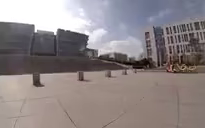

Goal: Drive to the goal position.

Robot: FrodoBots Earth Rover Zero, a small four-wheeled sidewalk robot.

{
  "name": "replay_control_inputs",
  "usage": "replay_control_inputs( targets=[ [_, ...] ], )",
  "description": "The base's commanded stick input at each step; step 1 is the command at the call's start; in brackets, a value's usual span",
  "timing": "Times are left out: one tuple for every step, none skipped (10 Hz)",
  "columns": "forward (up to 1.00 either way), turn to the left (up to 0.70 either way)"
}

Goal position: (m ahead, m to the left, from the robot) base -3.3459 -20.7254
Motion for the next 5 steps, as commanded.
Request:
replay_control_inputs(
  targets=[
    [0.7, -0.35],
    [0.7, -0.35],
    [0.7, -0.35],
    [0.7, -0.35],
    [0.7, -0.35]
  ],
)
